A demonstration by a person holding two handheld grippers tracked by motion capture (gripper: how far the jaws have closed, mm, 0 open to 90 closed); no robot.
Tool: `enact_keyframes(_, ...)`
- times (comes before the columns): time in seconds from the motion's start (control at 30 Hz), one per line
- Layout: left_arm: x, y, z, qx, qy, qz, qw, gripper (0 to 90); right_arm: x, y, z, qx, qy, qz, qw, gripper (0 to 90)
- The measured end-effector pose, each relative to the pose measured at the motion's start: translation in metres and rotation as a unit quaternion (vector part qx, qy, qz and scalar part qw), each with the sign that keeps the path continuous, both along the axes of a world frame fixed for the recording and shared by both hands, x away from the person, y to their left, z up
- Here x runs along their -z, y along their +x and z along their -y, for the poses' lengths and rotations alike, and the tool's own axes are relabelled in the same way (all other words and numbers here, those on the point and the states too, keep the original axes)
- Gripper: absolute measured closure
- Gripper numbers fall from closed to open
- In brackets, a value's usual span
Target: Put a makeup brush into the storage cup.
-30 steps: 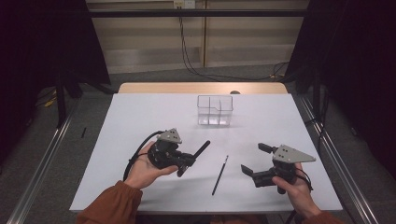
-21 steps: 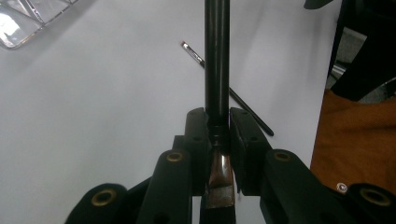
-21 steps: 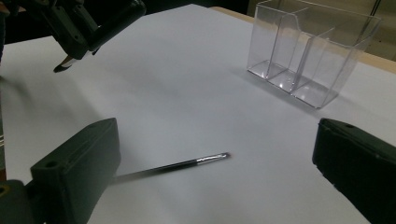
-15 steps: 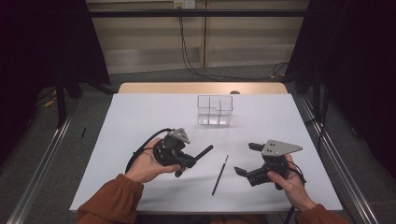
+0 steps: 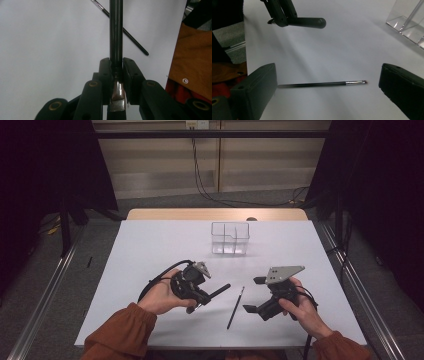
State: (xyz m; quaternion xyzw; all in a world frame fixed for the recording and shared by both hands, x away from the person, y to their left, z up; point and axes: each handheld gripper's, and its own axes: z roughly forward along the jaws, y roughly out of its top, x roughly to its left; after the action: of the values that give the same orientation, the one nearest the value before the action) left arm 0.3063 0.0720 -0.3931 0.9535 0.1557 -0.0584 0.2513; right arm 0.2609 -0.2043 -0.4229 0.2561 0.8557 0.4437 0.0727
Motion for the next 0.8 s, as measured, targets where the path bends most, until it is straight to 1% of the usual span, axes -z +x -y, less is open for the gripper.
enact_keyframes(0.03,0.0,0.0,0.001,0.0,0.002,-0.001,1.0,78.0,-0.001,0.003,-0.002,-0.01,-0.011,-0.007,0.9999,1.7)
enact_keyframes(0.07,0.0,0.0,0.002,0.003,0.006,-0.003,1.0,78.0,-0.001,0.003,-0.002,-0.01,-0.011,-0.007,0.9999,1.7)
enact_keyframes(0.1,0.0,0.0,0.002,0.011,0.013,-0.001,0.9999,78.0,-0.001,0.004,-0.003,-0.013,-0.014,-0.009,0.9998,1.7)
enact_keyframes(0.13,0.0,0.0,0.003,0.01,0.013,-0.005,0.9999,78.0,-0.001,0.005,-0.004,-0.018,-0.013,-0.014,0.9997,1.7)
enact_keyframes(0.17,-0.001,0.0,0.004,0.014,0.018,-0.004,0.9997,78.0,-0.001,0.006,-0.006,-0.027,-0.021,-0.022,0.9992,1.7)
enact_keyframes(0.23,-0.001,0.0,0.006,0.017,0.025,-0.007,0.9995,78.0,-0.001,0.009,-0.008,-0.04,-0.031,-0.03,0.9983,2.1)
enact_keyframes(0.33,-0.003,0.0,0.009,0.027,0.034,-0.005,0.999,78.0,-0.002,0.012,-0.012,-0.063,-0.044,-0.036,0.9964,2.9)
enact_keyframes(0.43,-0.004,0.001,0.012,0.032,0.042,-0.009,0.9986,78.0,-0.006,0.015,-0.016,-0.084,-0.06,-0.041,0.9938,2.8)
enact_keyframes(0.5,-0.005,0.003,0.015,0.036,0.043,-0.012,0.9983,78.0,-0.009,0.016,-0.02,-0.092,-0.074,-0.035,0.9924,3.0)
enact_keyframes(0.53,-0.006,0.003,0.017,0.039,0.048,-0.013,0.998,78.0,-0.011,0.017,-0.022,-0.096,-0.084,-0.031,0.9914,3.3)
enact_keyframes(0.57,-0.005,0.003,0.018,0.036,0.045,-0.015,0.9982,78.0,-0.013,0.019,-0.024,-0.099,-0.087,-0.03,0.9908,3.7)
enact_keyframes(0.6,-0.006,0.004,0.019,0.042,0.05,-0.014,0.9978,78.0,-0.014,0.02,-0.025,-0.103,-0.091,-0.031,0.99,3.7)
enact_keyframes(0.63,-0.006,0.004,0.02,0.045,0.054,-0.013,0.9975,78.0,-0.015,0.021,-0.027,-0.107,-0.097,-0.032,0.9889,3.7)
enact_keyframes(0.67,-0.005,0.003,0.022,0.041,0.051,-0.013,0.9978,78.0,-0.016,0.022,-0.028,-0.112,-0.101,-0.033,0.988,3.7)
enact_keyframes(0.7,-0.005,0.004,0.022,0.047,0.057,-0.011,0.9972,78.0,-0.016,0.023,-0.029,-0.119,-0.105,-0.034,0.9867,3.7)
enact_keyframes(0.73,-0.005,0.003,0.023,0.044,0.058,-0.011,0.9973,78.0,-0.017,0.024,-0.03,-0.124,-0.109,-0.038,0.9855,3.7)
enact_keyframes(0.77,-0.006,0.004,0.023,0.052,0.064,-0.011,0.9965,78.0,-0.017,0.025,-0.032,-0.13,-0.114,-0.043,0.9839,3.6)
enact_keyframes(0.8,-0.006,0.004,0.024,0.054,0.067,-0.01,0.9962,78.0,-0.017,0.026,-0.033,-0.138,-0.117,-0.046,0.9824,3.6)
